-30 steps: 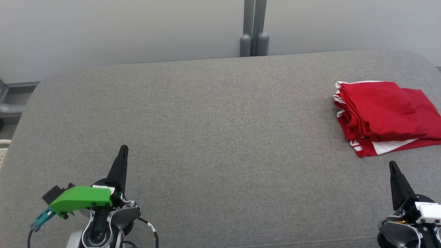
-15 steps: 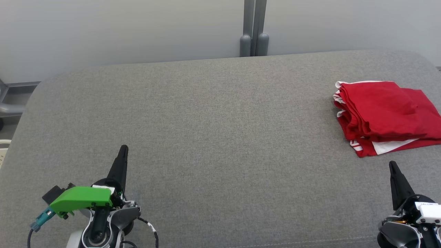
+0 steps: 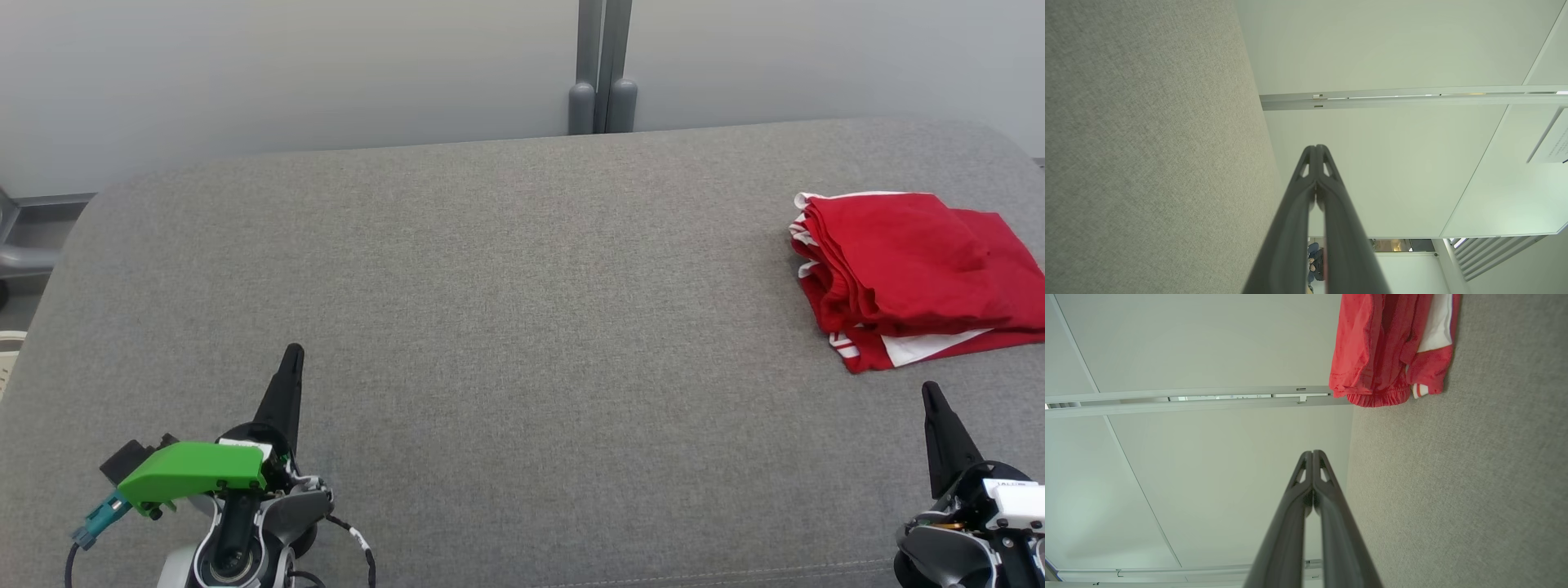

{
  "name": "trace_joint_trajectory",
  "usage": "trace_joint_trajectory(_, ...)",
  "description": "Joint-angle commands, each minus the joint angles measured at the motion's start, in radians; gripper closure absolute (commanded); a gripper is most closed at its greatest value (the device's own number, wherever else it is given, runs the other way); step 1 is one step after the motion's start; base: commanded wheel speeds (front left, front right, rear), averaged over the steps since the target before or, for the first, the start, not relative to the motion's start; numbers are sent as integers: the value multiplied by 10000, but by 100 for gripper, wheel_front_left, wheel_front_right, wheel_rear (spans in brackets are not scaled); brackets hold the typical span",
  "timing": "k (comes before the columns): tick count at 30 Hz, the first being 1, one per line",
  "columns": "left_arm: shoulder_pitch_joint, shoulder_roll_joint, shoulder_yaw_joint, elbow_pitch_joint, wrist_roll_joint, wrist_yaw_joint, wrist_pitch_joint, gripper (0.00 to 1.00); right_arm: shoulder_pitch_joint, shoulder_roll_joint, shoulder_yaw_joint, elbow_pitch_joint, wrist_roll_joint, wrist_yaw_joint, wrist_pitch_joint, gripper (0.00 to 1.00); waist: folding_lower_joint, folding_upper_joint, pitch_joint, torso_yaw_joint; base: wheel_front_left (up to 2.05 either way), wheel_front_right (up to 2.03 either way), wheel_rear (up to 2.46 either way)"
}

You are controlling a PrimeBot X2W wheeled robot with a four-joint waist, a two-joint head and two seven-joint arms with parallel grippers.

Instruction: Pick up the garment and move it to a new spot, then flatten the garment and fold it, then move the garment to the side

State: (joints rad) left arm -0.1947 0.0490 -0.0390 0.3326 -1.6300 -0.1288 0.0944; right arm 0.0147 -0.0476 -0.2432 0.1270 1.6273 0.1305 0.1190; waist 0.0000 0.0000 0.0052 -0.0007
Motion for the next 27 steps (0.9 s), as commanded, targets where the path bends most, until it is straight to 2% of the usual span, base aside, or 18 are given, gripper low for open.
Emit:
trace_joint_trajectory(1, -127, 11, 10, 7, -66, -50, -4, 100, 67, -49, -14, -45, 37, 4, 27, 100, 0, 0, 0, 0, 0, 0, 0)
trace_joint_trajectory(27, -127, 11, 8, 6, -67, -50, -5, 100, 68, -49, -13, -43, 37, 4, 27, 100, 0, 0, 0, 0, 0, 0, 0)
